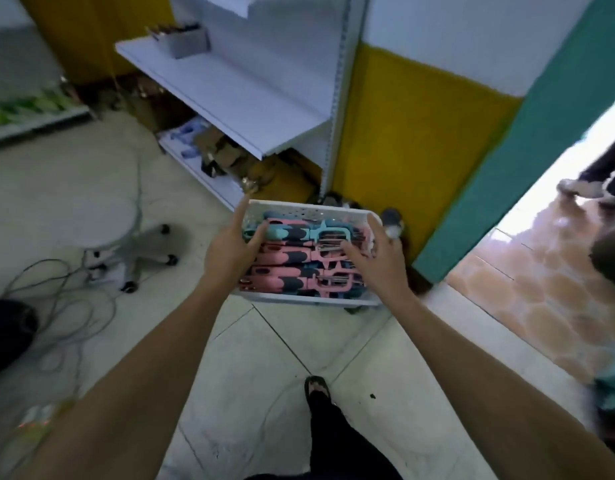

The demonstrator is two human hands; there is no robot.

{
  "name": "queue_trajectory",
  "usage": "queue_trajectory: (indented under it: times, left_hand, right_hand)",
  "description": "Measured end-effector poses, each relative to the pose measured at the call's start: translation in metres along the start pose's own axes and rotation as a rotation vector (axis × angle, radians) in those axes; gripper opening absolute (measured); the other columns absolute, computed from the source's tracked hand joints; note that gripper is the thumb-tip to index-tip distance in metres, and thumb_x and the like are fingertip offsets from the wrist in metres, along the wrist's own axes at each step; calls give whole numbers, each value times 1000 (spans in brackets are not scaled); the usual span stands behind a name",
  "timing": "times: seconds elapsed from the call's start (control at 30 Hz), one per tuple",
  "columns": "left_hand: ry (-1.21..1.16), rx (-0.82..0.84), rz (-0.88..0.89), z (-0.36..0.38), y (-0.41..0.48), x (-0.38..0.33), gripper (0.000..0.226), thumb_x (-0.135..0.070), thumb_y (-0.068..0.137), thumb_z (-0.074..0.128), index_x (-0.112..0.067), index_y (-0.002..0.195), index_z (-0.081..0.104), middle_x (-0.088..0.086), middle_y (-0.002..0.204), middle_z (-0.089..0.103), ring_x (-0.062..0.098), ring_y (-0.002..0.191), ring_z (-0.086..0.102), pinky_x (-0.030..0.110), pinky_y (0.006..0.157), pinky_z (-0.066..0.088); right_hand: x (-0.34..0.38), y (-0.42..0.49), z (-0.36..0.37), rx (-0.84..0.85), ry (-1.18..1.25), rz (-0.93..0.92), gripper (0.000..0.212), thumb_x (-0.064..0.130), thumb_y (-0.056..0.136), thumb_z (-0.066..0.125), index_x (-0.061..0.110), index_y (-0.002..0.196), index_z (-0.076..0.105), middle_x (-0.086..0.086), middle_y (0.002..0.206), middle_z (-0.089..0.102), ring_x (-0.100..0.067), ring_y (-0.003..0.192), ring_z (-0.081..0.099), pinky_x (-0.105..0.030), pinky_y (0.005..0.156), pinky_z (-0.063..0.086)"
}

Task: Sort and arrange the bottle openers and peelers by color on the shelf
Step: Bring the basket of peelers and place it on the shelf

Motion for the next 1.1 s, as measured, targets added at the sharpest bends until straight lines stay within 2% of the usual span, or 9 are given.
queue_trajectory:
  times: [0.27,0.33,0.4,0.53,0.6,0.7,0.8,0.93,1.1]
  left_hand:
    - [72,-235,-267,-70,96,69,62,-46,94,45,-27,148,20,12,92,65,24,79,62,32,67,46]
    - [79,-264,-341,-84,109,92,63,-49,94,44,-31,148,18,14,92,65,25,78,62,35,67,51]
    - [83,-297,-401,-99,122,117,63,-52,93,43,-35,147,16,16,96,64,29,82,62,40,71,53]
    - [85,-364,-456,-130,156,163,62,-55,92,40,-39,145,14,16,94,60,29,79,60,44,71,54]
    - [70,-393,-455,-147,178,186,63,-55,92,40,-38,145,13,15,94,60,25,77,59,41,70,53]
    - [82,-418,-468,-180,225,228,62,-53,93,40,-36,146,14,16,96,60,23,75,58,35,66,49]
    - [95,-421,-479,-217,283,277,61,-56,92,37,-40,145,13,18,101,58,26,79,57,32,66,44]
    - [98,-380,-480,-266,362,337,60,-57,92,35,-40,146,13,18,103,55,26,78,56,32,66,43]
    - [95,-311,-474,-308,444,391,59,-55,93,35,-41,146,13,21,112,53,30,91,57,35,73,46]
  right_hand:
    - [113,146,94,229,-10,-253,70,56,84,53,37,143,20,-16,132,35,-32,120,40,-37,90,39]
    - [138,167,117,289,11,-300,70,56,84,53,39,143,20,-13,126,37,-29,116,43,-33,86,37]
    - [166,186,141,341,30,-353,71,59,83,52,41,143,18,-11,123,37,-28,112,45,-34,86,40]
    - [219,224,195,420,45,-417,72,56,84,53,38,145,18,-14,131,35,-28,117,44,-30,86,39]
    - [248,244,226,433,41,-446,74,60,83,52,40,144,17,-14,132,36,-28,117,45,-33,86,42]
    - [300,281,278,440,34,-478,79,73,74,48,46,141,16,-13,127,41,-29,114,50,-46,87,51]
    - [360,319,329,417,31,-509,84,79,70,45,47,141,15,-13,124,46,-28,108,54,-47,82,54]
    - [425,363,395,410,46,-428,76,62,80,53,44,143,15,-15,128,37,-30,112,50,-47,86,52]
    - [484,411,451,389,41,-384,76,62,80,54,46,143,14,-15,126,39,-31,112,50,-47,87,51]
Point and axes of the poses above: each hand's wrist, its own y-axis towards the middle knuckle, its own z-axis out of the palm, x = y × z, the point moved 8 cm from there along y, towards the middle knuckle
